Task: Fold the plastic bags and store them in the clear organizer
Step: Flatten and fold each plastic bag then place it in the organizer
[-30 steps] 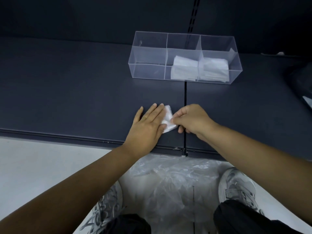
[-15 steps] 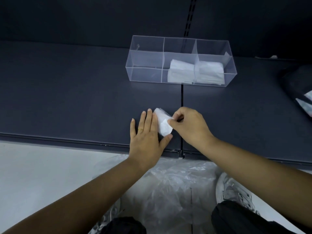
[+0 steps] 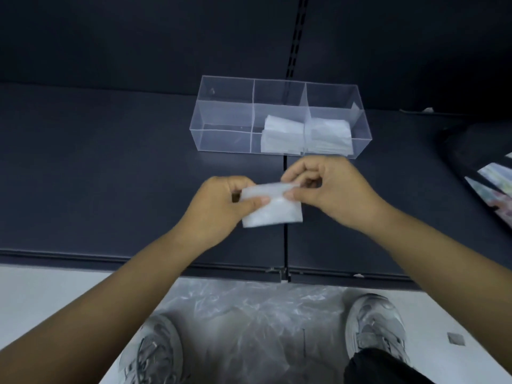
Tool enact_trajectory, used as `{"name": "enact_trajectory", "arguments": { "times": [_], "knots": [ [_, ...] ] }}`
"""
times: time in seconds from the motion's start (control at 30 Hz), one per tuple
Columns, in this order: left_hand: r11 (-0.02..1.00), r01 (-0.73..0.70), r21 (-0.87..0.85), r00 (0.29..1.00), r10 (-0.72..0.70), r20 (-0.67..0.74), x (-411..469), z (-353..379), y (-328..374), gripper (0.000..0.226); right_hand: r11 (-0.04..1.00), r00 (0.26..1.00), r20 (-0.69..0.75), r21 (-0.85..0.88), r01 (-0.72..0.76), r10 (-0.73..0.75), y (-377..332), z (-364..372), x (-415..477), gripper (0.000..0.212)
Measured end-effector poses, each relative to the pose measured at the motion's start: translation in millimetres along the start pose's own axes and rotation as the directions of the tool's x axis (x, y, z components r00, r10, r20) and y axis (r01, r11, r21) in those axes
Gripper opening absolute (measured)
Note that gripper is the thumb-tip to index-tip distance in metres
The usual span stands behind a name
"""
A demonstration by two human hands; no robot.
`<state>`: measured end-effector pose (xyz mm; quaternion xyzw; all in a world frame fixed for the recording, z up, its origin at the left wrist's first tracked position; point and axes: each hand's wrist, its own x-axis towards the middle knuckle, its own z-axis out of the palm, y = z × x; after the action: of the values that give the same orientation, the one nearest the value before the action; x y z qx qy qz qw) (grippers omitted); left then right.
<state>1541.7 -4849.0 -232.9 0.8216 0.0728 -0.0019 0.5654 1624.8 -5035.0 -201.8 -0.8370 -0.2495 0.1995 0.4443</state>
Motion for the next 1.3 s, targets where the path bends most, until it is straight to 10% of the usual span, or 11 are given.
{"name": "enact_trajectory", "arguments": {
  "times": [0.27,0.63,0.83,1.07,1.3],
  "knots": [
    [0.996,0.065,-0.055,0.965,-0.077,-0.253,15,-4,-14,0.014,0.99,0.939,-0.316,0.091,-0.109,0.132,12,-45,102,0.014],
    [0.988,0.15,0.04,0.97,-0.139,-0.198,-11,12,-50,0.018,0.71,0.943,-0.322,-0.682,-0.174,-0.078,38,-37,147,0.024],
    [0.988,0.145,0.059,0.968,-0.129,-0.215,-18,10,-49,0.018,0.746,0.979,0.089,-0.636,0.196,-0.182,22,-29,135,0.021],
    [0.978,0.127,0.167,0.972,-0.088,-0.219,-32,14,-48,0.017,0.712,0.961,0.259,-0.692,0.12,0.091,18,-15,131,0.069],
    [0.866,-0.054,0.497,0.994,0.094,-0.057,-63,25,-56,0.026,0.779,0.884,0.029,-0.46,0.427,-0.467,-4,17,26,0.034]
  ]
}}
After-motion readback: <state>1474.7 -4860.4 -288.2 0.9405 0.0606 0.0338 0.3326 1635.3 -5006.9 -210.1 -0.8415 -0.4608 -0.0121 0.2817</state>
